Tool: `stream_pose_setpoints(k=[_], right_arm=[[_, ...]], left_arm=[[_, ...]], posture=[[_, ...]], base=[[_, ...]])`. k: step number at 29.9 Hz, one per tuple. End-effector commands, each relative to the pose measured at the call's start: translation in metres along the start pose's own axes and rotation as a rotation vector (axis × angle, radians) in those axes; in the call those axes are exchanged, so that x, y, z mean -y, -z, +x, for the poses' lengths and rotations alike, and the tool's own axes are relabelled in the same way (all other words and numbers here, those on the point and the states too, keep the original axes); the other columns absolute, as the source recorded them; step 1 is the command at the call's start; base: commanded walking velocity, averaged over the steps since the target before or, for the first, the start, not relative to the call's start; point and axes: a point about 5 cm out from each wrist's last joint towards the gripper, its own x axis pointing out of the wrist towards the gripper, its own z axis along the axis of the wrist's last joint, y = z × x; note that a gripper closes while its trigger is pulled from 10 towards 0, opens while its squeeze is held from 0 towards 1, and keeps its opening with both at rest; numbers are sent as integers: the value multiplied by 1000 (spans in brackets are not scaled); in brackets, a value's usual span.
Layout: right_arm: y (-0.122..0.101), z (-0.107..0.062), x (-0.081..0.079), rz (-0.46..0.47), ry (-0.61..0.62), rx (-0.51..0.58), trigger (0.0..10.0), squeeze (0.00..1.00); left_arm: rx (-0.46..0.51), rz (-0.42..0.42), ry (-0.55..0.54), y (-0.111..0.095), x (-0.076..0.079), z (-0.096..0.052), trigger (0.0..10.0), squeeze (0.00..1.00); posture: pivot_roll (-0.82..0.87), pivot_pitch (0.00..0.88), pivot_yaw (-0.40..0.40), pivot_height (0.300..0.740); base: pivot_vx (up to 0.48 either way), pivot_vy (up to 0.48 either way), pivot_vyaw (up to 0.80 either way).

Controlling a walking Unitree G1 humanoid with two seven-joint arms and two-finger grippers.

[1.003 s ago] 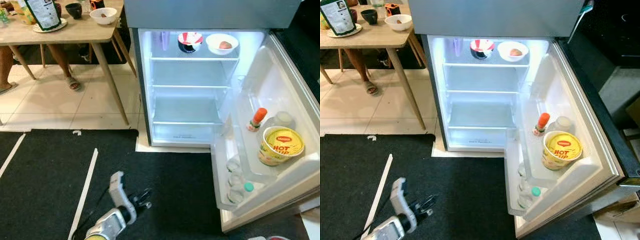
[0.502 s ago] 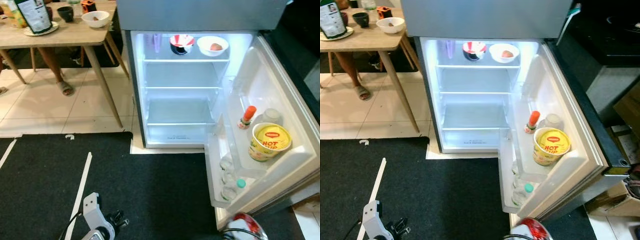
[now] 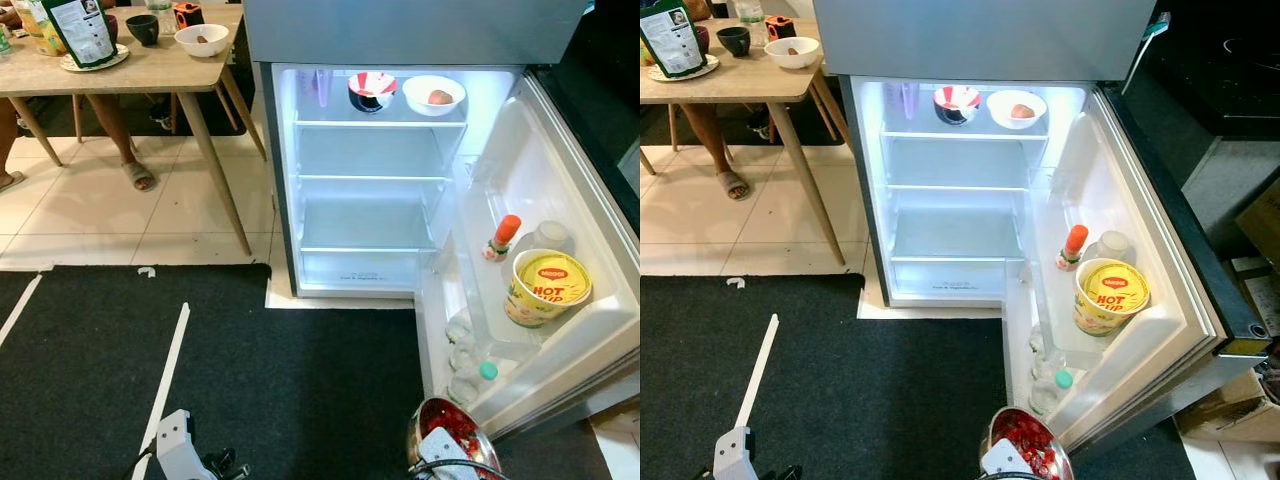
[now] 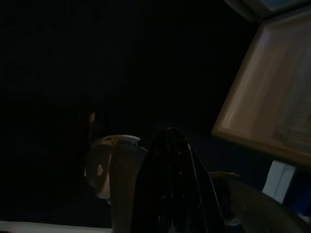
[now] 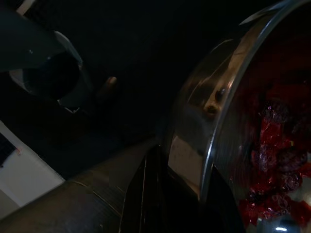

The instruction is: Restocking fridge

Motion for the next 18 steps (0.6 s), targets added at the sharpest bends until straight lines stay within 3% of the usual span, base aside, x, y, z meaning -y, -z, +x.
stream_pose_setpoints(k=[1, 3, 5, 9, 10, 14, 18], right_arm=[[-25, 6, 5, -97, 4, 108, 10000, 0], [-25, 6, 5, -97, 4, 108, 10000, 0], [-52, 14, 7, -196, 0, 208, 10000, 0], [-65, 17, 8, -254, 2, 243, 10000, 0], [-76, 22, 11, -324, 38, 241, 10000, 0], [-85, 28, 17, -329, 110, 203, 10000, 0], [-65, 29, 16, -246, 154, 85, 10000, 0]], left_arm=[[-28, 12, -41, 7, -9, -5, 10000, 0], [-28, 12, -41, 7, -9, -5, 10000, 0], [-35, 22, -51, 8, -9, -5, 10000, 0], [-35, 25, -55, 9, -9, -5, 10000, 0], [-32, 58, -66, 6, -9, -4, 10000, 0], [-33, 96, -90, 4, -8, -3, 10000, 0], [-34, 124, -108, 3, -5, 0, 10000, 0]], posture=[[-91, 151, 6, 740], [-91, 151, 6, 740], [-89, 139, 4, 740], [-89, 140, 3, 740], [-85, 136, 0, 740], [-83, 136, -2, 740], [-75, 125, -9, 740]], base=[[0, 0, 0], [0, 0, 0], [0, 0, 0], [0, 0, 0], [0, 0, 0], [0, 0, 0], [0, 0, 0]])
